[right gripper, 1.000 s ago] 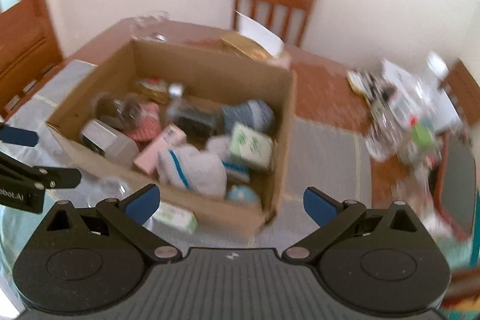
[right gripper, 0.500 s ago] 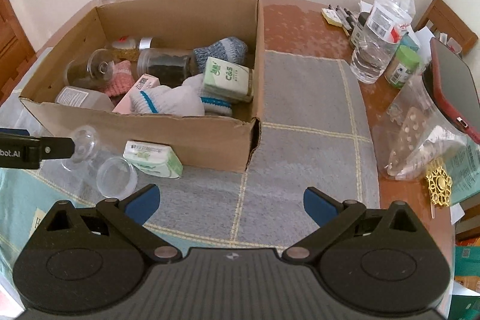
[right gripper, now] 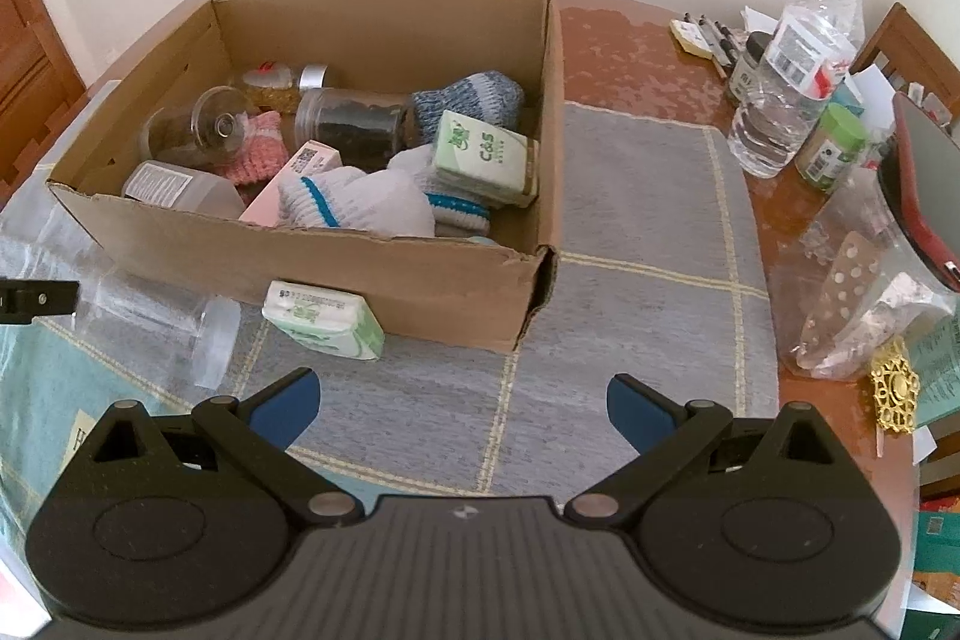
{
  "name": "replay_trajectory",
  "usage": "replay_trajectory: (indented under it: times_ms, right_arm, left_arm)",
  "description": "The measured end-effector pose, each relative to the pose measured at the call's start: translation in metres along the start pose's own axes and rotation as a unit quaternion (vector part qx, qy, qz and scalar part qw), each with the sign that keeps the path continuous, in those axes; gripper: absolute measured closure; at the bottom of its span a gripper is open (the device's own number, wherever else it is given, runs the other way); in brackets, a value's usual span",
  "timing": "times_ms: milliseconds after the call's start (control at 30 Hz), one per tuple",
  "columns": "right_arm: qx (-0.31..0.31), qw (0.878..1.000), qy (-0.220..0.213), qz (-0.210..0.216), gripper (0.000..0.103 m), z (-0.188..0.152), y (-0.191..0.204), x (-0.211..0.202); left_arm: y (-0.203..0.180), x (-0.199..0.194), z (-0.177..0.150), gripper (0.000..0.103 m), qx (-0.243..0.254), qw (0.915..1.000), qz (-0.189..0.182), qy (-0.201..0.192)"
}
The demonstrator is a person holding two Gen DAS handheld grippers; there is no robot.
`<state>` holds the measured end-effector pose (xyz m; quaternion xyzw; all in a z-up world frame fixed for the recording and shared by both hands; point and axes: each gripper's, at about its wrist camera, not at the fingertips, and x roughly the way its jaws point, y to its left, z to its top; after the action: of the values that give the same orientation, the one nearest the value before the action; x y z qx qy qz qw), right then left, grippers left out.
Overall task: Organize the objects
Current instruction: 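Move right tool to the second C&S pack while left tool approaches the clear cup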
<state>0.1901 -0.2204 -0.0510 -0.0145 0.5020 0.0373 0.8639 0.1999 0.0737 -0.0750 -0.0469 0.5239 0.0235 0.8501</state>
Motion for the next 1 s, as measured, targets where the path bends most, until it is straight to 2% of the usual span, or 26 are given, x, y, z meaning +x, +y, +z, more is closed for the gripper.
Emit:
replay_trajectory:
  times_ms: [333,600,833,1000]
  right_arm:
    - [0.013,1.0,-0.009,0.017,0.0,0.016,0.001,0.016]
    - [0.028,1.0,-0.007,0.01,0.0,0.024,0.002,0.036]
    - [0.024,0.999,0.011,0.019,0.0,0.011,0.0,0.036]
    - [0.004,1.0,0.03,0.005,0.0,-0.005,0.002,0.029]
  left_arm:
    - [0.023,0.002,-0.007,0.004,-0.014,0.9997,0.017,0.006]
    - [0.033,-0.01,-0.013,0.004,-0.02,0.9996,0.017,0.005]
    - [0.029,-0.018,-0.009,0.004,-0.01,0.9999,0.002,0.0]
    - [0.012,-0.019,-0.005,0.004,0.012,0.9997,-0.019,-0.002]
